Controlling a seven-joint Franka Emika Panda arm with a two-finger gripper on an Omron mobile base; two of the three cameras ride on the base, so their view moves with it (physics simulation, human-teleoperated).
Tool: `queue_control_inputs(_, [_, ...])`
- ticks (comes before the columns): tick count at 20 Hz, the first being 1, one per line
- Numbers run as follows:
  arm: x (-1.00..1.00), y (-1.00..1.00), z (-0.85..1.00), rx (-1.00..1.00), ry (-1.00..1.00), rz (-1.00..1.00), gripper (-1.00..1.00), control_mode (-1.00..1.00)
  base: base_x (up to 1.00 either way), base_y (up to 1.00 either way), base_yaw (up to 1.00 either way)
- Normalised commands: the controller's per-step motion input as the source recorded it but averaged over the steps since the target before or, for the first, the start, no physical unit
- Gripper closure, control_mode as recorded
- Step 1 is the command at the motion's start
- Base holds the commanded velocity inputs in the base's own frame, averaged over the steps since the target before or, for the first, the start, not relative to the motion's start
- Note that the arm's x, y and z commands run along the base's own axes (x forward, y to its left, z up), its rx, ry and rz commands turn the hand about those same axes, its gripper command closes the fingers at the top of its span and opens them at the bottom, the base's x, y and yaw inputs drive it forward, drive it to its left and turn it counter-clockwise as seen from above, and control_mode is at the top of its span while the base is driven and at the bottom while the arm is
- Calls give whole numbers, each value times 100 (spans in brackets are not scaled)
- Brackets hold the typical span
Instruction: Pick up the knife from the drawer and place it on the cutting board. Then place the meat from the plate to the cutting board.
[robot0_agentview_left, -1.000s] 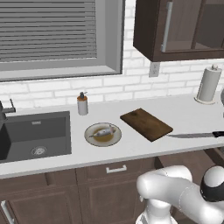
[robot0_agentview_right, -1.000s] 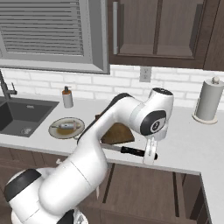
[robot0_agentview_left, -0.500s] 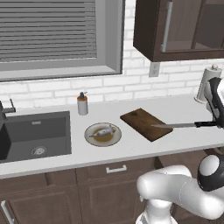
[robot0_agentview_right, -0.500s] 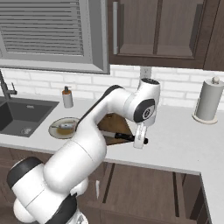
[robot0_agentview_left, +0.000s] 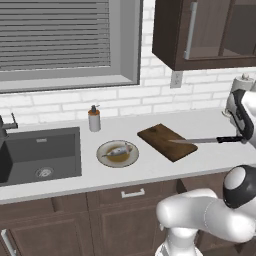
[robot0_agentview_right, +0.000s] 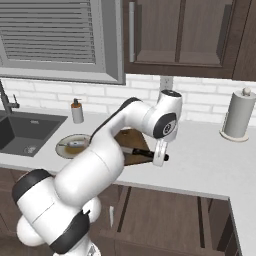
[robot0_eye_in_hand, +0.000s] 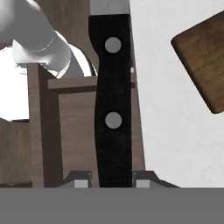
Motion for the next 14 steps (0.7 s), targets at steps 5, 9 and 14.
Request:
queue_control_inputs(5, [67, 0, -16, 0, -6, -3, 100, -100, 0, 0, 0])
queue_control_inputs(9, [70, 0, -17, 0, -6, -5, 100, -100, 0, 0, 0])
queue_control_inputs(14, [61, 0, -24, 0, -4, -4, 100, -100, 0, 0, 0])
